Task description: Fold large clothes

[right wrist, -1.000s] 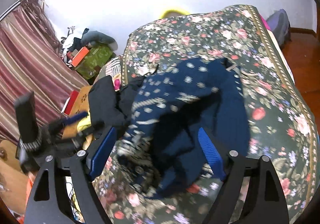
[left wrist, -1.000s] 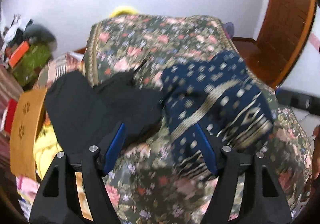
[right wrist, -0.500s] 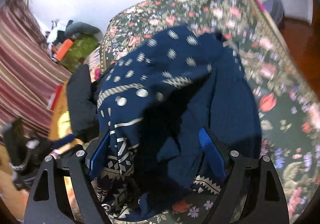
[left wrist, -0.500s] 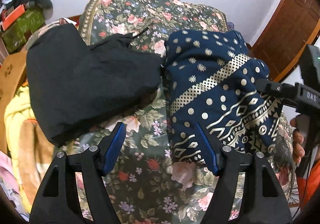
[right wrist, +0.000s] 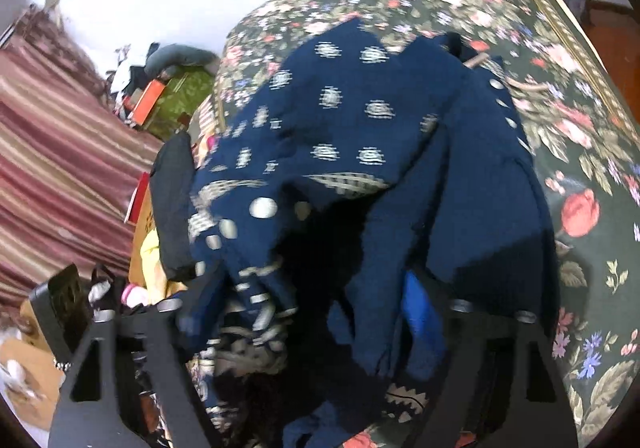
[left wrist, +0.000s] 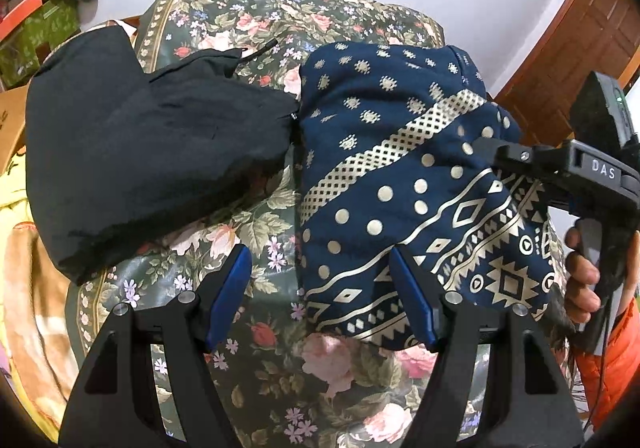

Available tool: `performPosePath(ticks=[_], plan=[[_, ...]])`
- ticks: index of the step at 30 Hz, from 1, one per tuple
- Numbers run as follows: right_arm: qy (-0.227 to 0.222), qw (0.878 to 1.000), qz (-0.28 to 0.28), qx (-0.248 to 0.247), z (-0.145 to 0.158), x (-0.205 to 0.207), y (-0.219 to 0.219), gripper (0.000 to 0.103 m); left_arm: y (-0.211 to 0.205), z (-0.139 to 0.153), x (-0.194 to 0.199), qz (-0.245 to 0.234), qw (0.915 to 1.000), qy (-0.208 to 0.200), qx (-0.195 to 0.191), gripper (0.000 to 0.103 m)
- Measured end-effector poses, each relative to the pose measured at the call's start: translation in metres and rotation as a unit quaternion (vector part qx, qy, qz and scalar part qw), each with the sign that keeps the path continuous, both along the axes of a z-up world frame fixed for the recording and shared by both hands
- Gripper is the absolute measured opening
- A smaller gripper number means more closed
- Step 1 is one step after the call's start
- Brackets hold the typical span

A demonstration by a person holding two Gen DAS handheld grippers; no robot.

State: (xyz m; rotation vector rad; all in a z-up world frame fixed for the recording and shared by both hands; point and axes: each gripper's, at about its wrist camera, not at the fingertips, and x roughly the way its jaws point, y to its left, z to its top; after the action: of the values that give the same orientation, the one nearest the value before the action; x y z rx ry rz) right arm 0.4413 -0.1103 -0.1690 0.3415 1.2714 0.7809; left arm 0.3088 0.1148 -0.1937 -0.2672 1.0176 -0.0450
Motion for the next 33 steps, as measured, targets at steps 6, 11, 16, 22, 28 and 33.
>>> performPosePath(ticks=[6,11,16,22,28,33], plan=[[0.02,1.0,-0.002,0.011,0.026,0.025,0.006,0.018,0.001,0.014,0.007,0.013,0.9998,-0.013,-0.001,0.07],[-0.046,0.999,0.017,0.021,0.081,0.037,0.007,0.015,0.003,0.044,0.016,0.027,0.9984,-0.051,-0.004,0.07],[-0.089,0.996,0.03,-0.013,0.093,0.047,-0.004,0.015,-0.012,0.055,0.033,0.014,0.9978,-0.063,-0.015,0.07],[-0.084,0.994,0.028,-0.059,0.056,0.068,-0.046,0.015,-0.055,0.032,0.059,-0.032,0.9985,-0.043,0.007,0.07],[-0.075,0.99,0.024,-0.118,0.001,0.072,-0.071,0.019,-0.087,-0.001,0.069,-0.062,0.9972,-0.028,0.03,0.084],[-0.121,0.984,0.019,-0.132,0.018,0.056,-0.074,0.031,-0.08,-0.004,0.067,-0.057,0.9979,-0.021,0.022,0.085]])
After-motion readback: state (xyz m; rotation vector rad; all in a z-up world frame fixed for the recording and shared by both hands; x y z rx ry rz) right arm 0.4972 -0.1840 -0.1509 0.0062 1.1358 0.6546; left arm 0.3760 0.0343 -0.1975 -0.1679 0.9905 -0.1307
